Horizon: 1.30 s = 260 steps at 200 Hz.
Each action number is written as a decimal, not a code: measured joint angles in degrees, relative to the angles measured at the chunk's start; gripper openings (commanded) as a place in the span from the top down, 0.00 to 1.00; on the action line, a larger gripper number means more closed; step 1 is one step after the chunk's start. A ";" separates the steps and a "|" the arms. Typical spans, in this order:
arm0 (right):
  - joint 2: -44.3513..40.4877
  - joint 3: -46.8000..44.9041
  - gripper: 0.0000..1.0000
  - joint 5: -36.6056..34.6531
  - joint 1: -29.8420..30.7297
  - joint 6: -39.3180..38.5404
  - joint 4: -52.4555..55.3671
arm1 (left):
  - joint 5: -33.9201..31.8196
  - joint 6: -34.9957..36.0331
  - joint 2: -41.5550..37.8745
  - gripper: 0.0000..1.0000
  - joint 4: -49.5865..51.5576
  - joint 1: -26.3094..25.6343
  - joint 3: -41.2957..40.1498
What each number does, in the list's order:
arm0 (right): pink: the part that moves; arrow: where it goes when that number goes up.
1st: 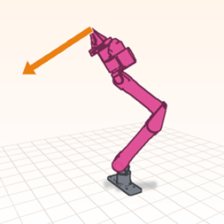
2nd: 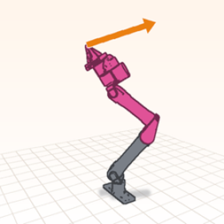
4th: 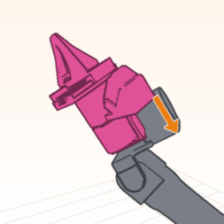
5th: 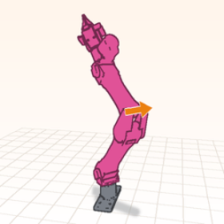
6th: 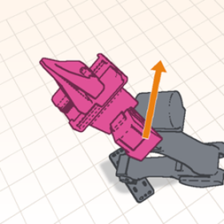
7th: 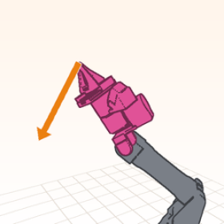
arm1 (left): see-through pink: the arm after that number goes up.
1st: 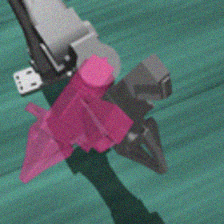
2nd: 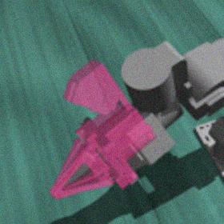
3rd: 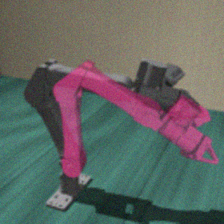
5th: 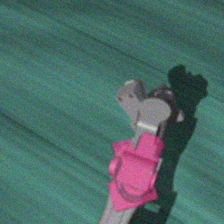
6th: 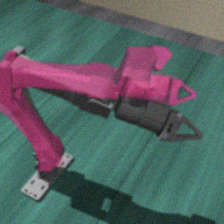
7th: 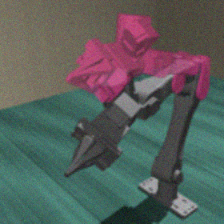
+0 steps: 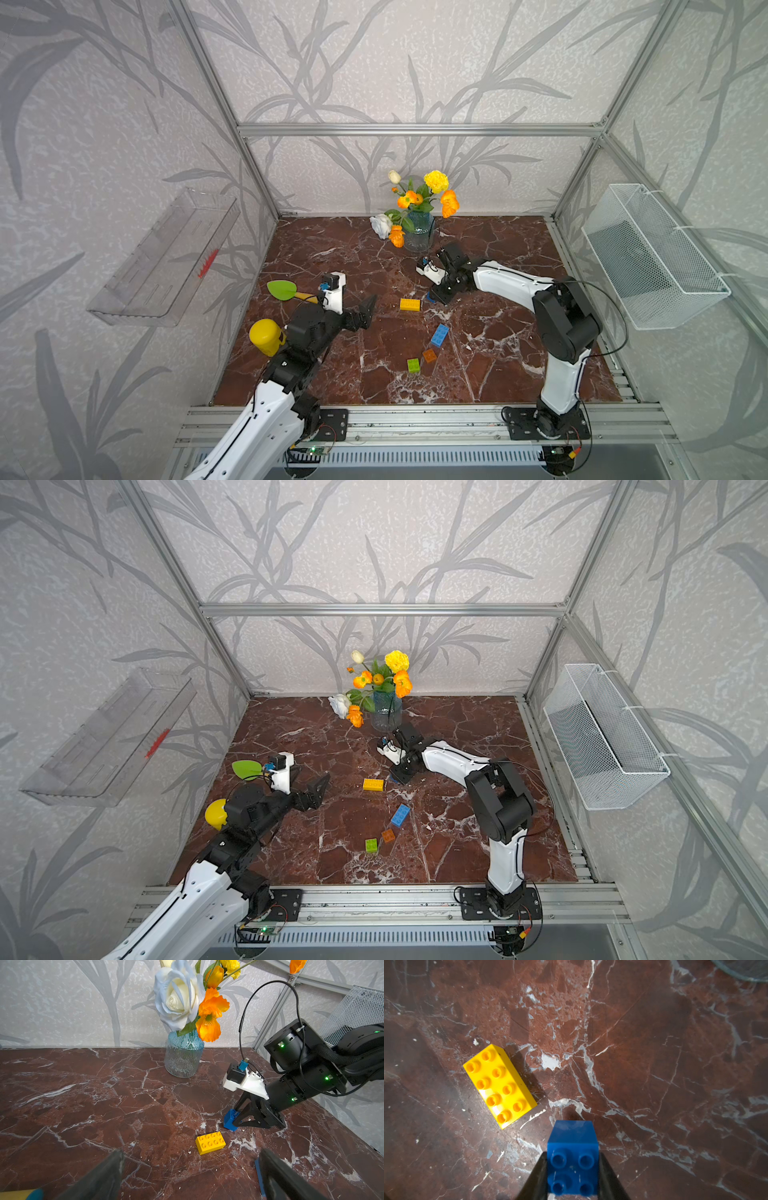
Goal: Assemble the letter f with lego
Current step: Place the lego brick at the center of the board, then pick up the lego brick from the center of the board.
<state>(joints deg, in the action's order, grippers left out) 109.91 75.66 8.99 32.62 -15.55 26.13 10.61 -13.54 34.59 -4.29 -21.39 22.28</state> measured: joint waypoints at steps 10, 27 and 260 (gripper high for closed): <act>0.44 0.20 0.71 -0.07 0.00 -0.37 0.11 | -0.02 0.00 -0.02 0.01 0.02 0.00 0.00; 1.05 0.48 0.70 -0.35 0.00 -0.68 0.39 | 0.00 0.00 0.00 0.01 0.00 0.00 0.00; -4.48 0.44 0.40 -4.72 6.51 -1.51 -0.20 | 1.07 0.02 0.17 0.01 0.59 0.00 0.02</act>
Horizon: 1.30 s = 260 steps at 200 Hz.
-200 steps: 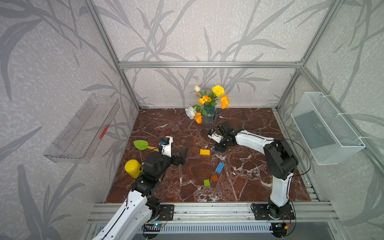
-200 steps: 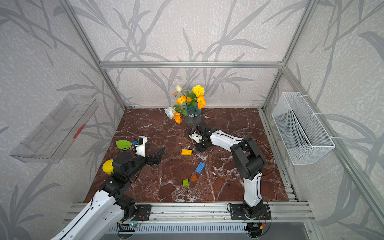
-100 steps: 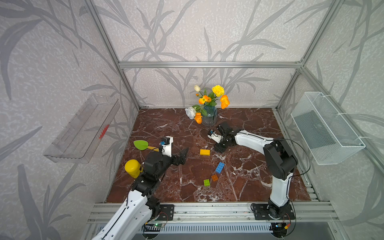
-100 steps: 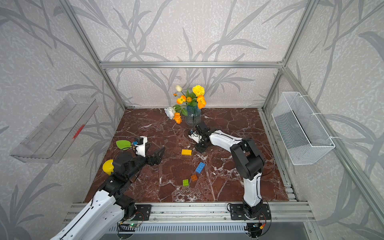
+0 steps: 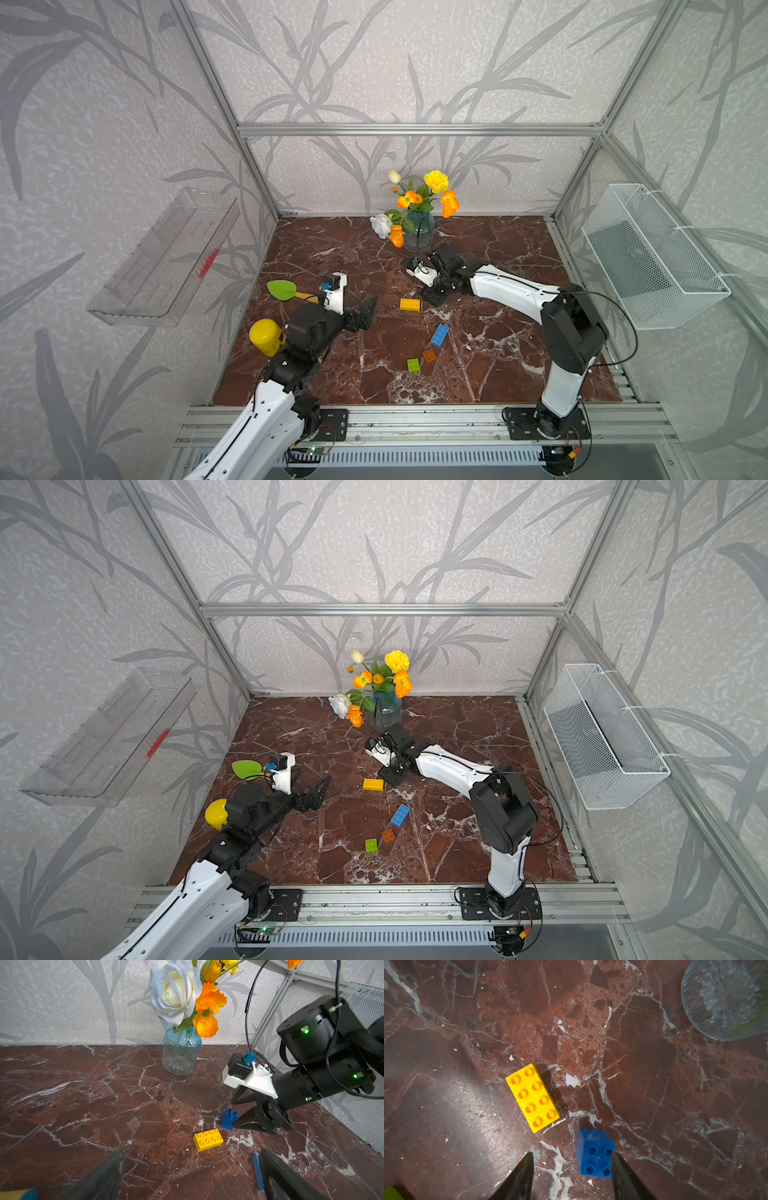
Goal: Assemble the letter f with lego
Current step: Pick up the lego brick from the center of the board.
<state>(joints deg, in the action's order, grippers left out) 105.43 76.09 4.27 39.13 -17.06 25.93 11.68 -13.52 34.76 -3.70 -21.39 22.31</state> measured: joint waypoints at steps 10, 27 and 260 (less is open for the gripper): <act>0.00 -0.11 0.39 0.39 0.46 -0.37 -0.02 | 0.00 0.00 -0.15 0.01 0.20 0.00 0.00; 0.09 -0.11 0.39 0.98 1.29 -0.85 -0.11 | -0.02 0.00 -0.35 0.01 0.35 0.00 0.00; 14.91 9.70 0.52 3.78 3.82 -0.17 1.92 | -0.66 0.04 -2.45 0.01 1.99 0.00 0.00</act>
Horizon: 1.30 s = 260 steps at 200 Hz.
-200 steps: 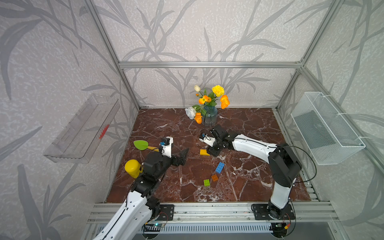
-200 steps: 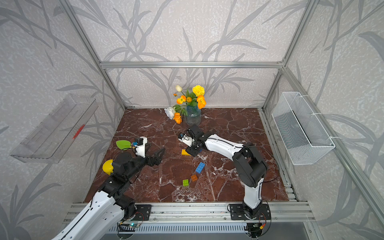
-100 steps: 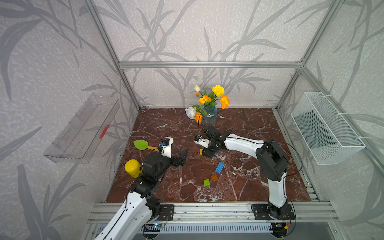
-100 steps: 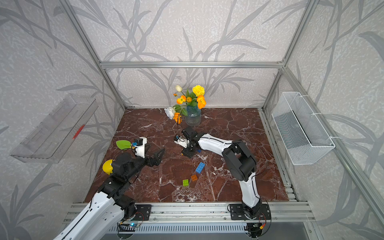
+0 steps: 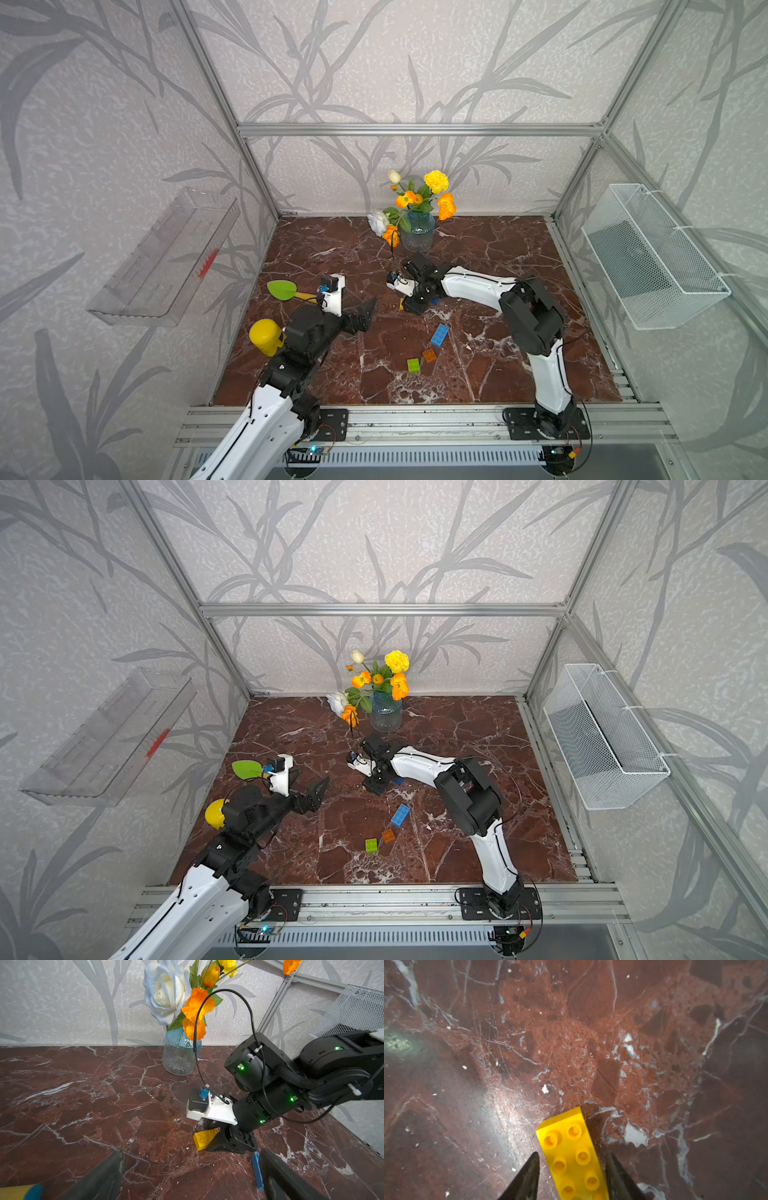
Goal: Assemble the letter f with lego
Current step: Pick up the lego brick from the center of the board, then assemble the lego brick with the lego brick.
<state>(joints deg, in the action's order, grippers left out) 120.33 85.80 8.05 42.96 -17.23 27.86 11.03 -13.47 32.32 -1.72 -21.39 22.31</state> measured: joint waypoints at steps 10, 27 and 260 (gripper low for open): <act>0.17 0.00 0.54 0.00 0.00 0.07 0.20 | -0.04 0.00 0.00 0.01 0.02 0.00 0.00; 0.22 0.02 0.59 0.00 0.00 0.11 0.55 | -0.07 0.00 0.00 0.01 0.02 0.00 0.00; -16.00 -4.46 0.79 -3.02 -7.76 4.52 4.17 | 1.31 -0.15 0.92 0.01 -0.42 0.00 0.00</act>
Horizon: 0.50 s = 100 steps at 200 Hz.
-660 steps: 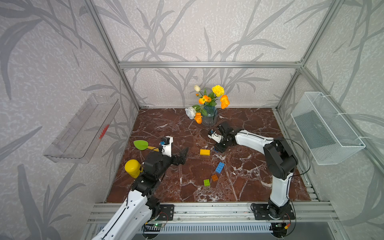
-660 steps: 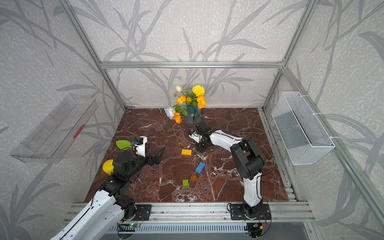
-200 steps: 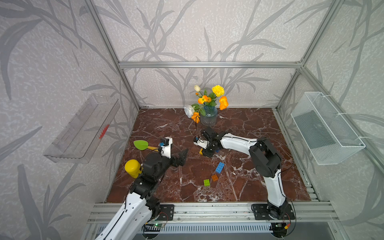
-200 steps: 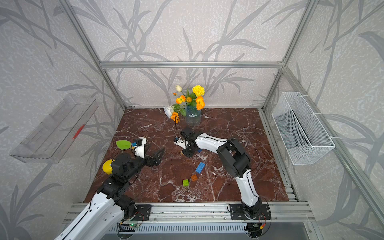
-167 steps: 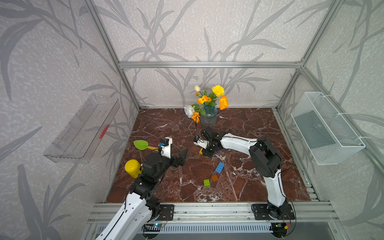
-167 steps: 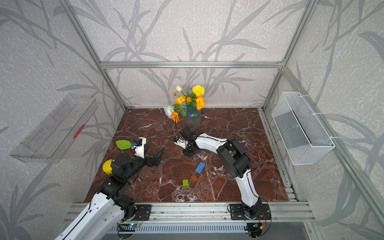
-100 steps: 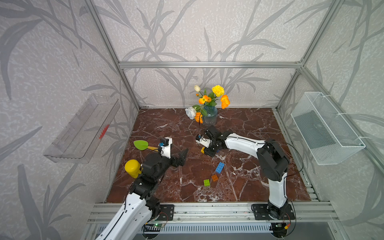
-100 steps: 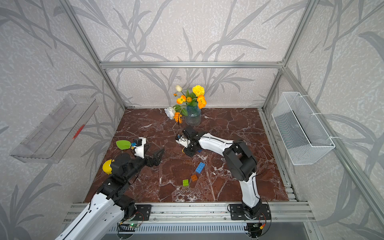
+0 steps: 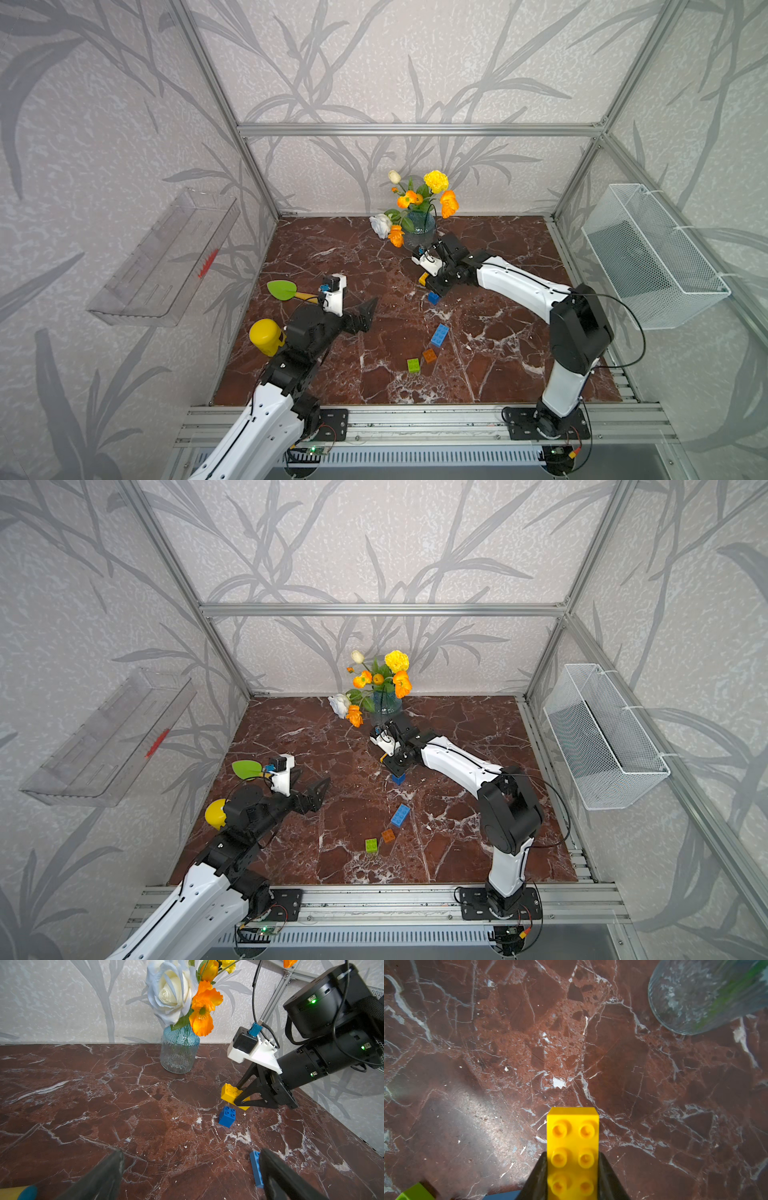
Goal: Assemble the letter f with lego
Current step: Assemble the lego brick with the lego brick.
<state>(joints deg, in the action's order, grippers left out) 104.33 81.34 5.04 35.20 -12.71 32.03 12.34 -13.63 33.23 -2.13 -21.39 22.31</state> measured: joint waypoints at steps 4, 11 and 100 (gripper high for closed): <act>0.02 0.00 0.79 0.00 -0.22 -0.02 0.00 | 0.00 0.00 -0.02 0.01 -0.02 0.00 0.00; 0.20 0.00 0.79 0.07 -0.55 -0.15 0.00 | 0.00 0.00 -0.04 0.01 -0.02 0.00 0.00; 4.74 0.24 0.80 0.63 -1.57 -1.29 2.36 | -0.07 0.02 -0.04 0.01 -0.02 0.00 0.00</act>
<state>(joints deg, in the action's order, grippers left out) 109.08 81.58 5.67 33.63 -14.00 34.39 12.27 -13.61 33.19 -2.15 -21.39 22.31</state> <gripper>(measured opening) 0.347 0.994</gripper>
